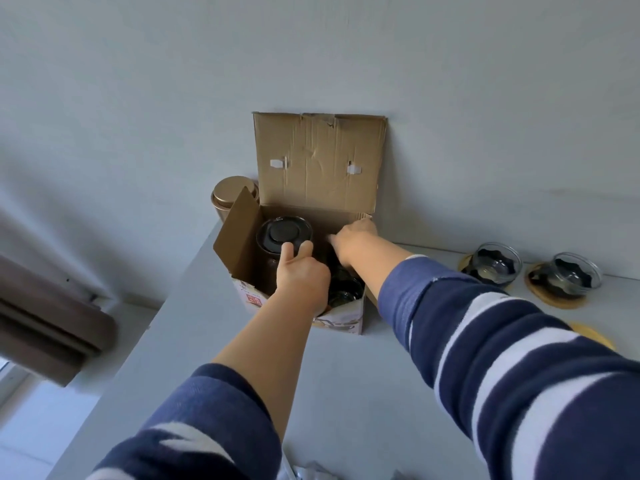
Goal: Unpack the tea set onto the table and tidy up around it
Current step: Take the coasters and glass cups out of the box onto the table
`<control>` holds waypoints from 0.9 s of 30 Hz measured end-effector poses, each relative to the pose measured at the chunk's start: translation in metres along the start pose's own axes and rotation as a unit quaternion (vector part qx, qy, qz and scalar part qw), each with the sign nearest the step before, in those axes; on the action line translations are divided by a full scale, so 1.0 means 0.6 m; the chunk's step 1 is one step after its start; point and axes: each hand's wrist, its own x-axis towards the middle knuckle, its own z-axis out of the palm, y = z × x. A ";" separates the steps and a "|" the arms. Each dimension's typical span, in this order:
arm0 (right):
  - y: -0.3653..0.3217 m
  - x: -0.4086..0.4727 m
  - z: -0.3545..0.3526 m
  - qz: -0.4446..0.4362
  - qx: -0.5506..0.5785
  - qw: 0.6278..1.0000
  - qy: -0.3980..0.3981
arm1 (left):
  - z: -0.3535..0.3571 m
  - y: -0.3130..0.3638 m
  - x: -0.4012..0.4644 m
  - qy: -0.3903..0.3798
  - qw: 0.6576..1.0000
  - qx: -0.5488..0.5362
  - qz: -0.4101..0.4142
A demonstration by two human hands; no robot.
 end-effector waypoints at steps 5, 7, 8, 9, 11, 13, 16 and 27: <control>0.000 0.004 0.013 -0.003 -0.049 0.998 0.039 | 0.003 0.008 0.000 0.007 1.000 -0.001 0.000; 0.004 -0.003 0.016 -0.009 -0.034 0.995 0.094 | 0.003 0.010 0.002 0.012 1.000 -0.003 0.000; 0.004 -0.006 0.017 -0.011 -0.030 0.992 0.122 | 0.003 0.010 0.002 0.014 1.000 -0.007 -0.001; 0.004 -0.010 0.017 -0.012 -0.026 0.989 0.144 | 0.003 0.011 0.003 0.016 1.000 -0.010 -0.003; 0.006 -0.019 0.018 -0.014 -0.014 0.985 0.169 | 0.004 0.013 0.002 0.021 1.000 -0.012 -0.007; 0.011 -0.027 0.022 -0.012 0.002 0.980 0.197 | 0.005 0.017 0.002 0.028 1.000 -0.007 -0.008; 0.019 -0.037 0.025 -0.018 0.041 0.974 0.221 | 0.006 0.021 0.003 0.032 0.999 0.005 -0.005; 0.086 -0.084 0.033 -0.034 0.442 0.858 0.260 | 0.009 0.005 0.018 0.084 0.995 0.017 0.056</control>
